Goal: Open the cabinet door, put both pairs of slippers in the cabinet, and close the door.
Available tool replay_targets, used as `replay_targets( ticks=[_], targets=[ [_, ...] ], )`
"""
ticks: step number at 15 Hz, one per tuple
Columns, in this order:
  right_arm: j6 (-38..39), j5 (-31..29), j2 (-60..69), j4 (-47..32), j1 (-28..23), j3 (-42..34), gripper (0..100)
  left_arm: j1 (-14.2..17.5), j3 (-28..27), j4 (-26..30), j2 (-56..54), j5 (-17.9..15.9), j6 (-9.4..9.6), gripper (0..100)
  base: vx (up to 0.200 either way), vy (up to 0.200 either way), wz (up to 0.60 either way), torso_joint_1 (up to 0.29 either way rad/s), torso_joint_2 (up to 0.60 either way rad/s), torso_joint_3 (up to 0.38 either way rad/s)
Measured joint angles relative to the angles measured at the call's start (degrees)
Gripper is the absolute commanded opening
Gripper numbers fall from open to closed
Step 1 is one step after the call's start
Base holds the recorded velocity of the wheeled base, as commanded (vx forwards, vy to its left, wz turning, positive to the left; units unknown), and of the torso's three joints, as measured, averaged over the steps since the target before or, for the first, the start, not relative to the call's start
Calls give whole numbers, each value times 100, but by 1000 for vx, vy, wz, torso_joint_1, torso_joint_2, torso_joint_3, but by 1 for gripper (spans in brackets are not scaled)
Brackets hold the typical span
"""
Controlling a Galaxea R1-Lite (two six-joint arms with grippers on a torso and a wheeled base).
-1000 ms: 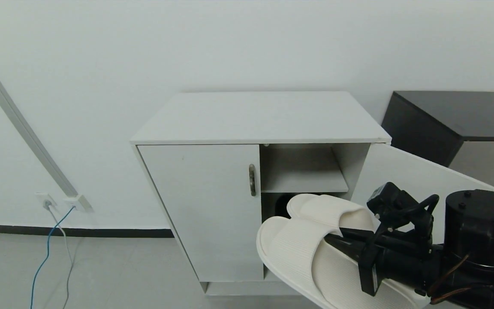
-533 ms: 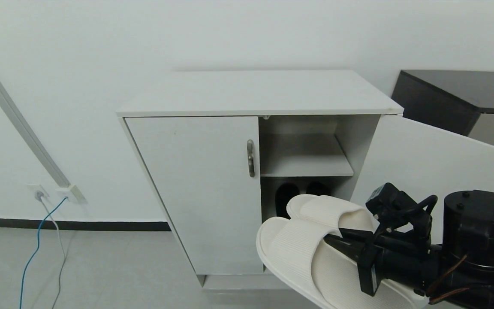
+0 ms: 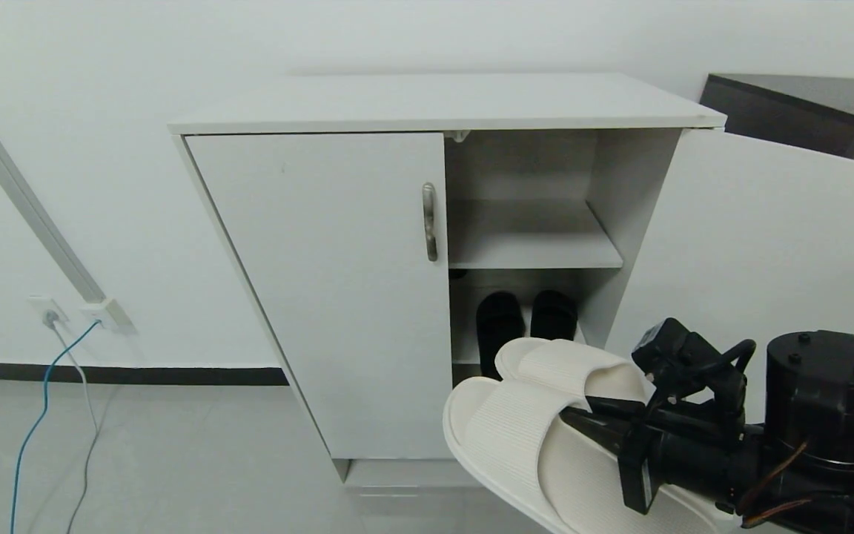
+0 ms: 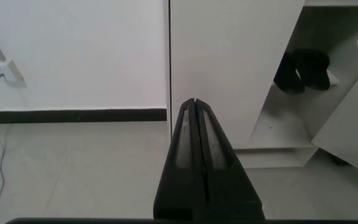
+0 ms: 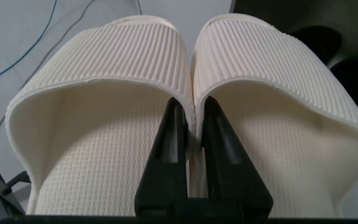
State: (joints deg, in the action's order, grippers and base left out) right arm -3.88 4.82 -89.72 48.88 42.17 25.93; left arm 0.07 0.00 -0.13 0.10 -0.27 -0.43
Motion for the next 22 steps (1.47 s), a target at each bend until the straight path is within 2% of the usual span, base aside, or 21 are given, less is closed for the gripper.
replay_targets(
  ticks=[5,15,18,22],
  targets=[
    [-4,0,-2,-2,-2,-13,0,0,0,9,0,0,0,0,0,0,0,-9,320,312],
    [-13,-2,17,5,0,-35,0,0,0,2,0,0,0,0,0,0,0,0,7,5],
    [-22,-2,17,5,0,-44,0,0,0,2,0,2,10,0,0,-200,0,4,4,1],
    [-30,0,9,5,2,-52,0,-7,0,-2,0,9,0,0,0,0,0,0,0,0]
  ],
)
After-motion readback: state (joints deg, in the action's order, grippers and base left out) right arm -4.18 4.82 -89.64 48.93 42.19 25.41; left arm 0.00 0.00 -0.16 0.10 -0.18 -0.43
